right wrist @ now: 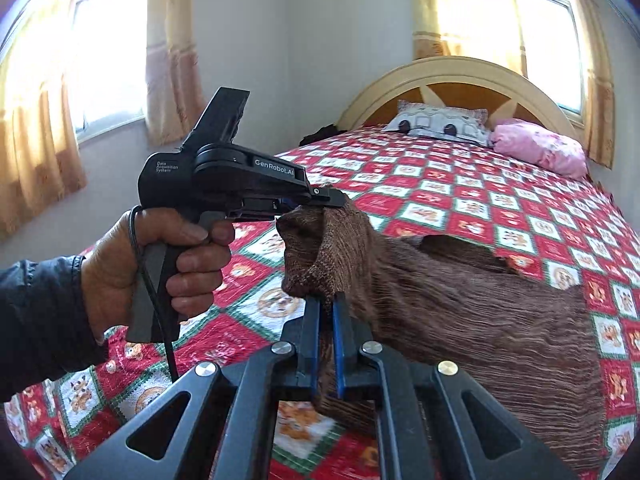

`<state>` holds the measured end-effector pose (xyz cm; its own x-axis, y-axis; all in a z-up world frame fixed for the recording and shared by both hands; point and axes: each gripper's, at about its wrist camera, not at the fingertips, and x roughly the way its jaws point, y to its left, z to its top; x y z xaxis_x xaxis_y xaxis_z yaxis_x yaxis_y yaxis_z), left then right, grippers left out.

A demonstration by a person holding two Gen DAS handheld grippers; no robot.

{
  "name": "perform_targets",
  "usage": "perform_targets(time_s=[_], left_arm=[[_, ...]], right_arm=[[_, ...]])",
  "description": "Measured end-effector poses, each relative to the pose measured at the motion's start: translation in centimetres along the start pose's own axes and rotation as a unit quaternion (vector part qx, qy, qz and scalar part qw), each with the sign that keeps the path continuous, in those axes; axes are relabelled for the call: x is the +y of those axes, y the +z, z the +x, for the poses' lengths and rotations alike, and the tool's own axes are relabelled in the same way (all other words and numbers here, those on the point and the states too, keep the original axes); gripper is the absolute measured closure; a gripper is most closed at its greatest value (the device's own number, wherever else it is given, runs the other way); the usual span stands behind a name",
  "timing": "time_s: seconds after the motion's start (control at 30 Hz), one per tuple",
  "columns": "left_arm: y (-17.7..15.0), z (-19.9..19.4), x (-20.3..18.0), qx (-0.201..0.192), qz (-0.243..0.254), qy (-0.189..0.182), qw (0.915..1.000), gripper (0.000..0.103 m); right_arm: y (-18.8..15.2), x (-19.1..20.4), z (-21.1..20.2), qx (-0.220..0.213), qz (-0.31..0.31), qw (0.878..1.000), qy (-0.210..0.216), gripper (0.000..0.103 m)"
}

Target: Fold small clothes

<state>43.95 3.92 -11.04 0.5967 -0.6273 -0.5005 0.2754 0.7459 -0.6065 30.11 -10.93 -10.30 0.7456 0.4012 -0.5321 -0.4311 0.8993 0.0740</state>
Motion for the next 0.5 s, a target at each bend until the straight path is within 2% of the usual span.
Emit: perform_targets(time_s=[0.23, 0.5], left_arm=[[0.2, 3.7, -6.0, 0.015, 0.04, -0.014, 0.999, 0.094], [-1.2, 9.5, -11.8, 0.056, 0.08, -0.033, 0.9947, 0.094]], right_arm=[[-0.8, -5.3, -4.0, -0.023, 0.058, 0.998, -0.015, 0.1], [-3.3, -11.9, -7.7, -0.03, 0.118, 0.992, -0.045, 0.1]])
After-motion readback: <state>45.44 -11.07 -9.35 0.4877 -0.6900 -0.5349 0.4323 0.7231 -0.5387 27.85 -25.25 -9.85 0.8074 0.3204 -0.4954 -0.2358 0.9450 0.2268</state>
